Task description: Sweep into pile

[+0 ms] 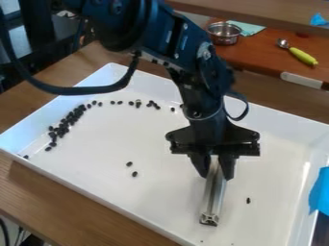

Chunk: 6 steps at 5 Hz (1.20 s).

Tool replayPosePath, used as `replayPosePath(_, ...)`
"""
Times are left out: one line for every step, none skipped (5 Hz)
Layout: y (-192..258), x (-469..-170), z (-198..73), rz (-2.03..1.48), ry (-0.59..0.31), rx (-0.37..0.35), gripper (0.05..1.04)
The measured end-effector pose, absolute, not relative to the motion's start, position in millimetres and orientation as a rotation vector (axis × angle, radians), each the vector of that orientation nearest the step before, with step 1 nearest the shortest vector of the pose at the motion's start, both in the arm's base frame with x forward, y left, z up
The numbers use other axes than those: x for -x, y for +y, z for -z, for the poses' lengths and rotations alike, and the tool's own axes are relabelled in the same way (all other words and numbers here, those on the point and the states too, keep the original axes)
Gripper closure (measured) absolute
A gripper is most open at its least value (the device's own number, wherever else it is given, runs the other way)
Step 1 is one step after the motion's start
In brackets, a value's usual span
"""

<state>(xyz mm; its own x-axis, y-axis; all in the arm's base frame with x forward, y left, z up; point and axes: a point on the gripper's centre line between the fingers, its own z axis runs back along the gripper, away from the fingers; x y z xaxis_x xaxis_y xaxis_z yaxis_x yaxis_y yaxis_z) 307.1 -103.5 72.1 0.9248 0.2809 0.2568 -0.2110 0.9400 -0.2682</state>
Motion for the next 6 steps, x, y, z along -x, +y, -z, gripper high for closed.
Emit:
replayPosePath(-97.9, -308.4, -70.0, -0.252, -0.309, 0.197, 0.735)
replayPosePath(-76.6, -316.4, -69.0, -0.262, -0.358, 0.028, 0.735)
replayPosePath(-47.6, -316.8, -70.0, -0.23, -0.379, -0.158, 0.735)
replayPosePath(-15.7, -317.2, -69.0, -0.203, -0.405, -0.256, 0.735)
replayPosePath(13.0, -310.1, -65.7, -0.159, -0.452, -0.319, 0.735)
replayPosePath(35.2, -306.9, -64.3, -0.122, -0.523, -0.368, 0.735)
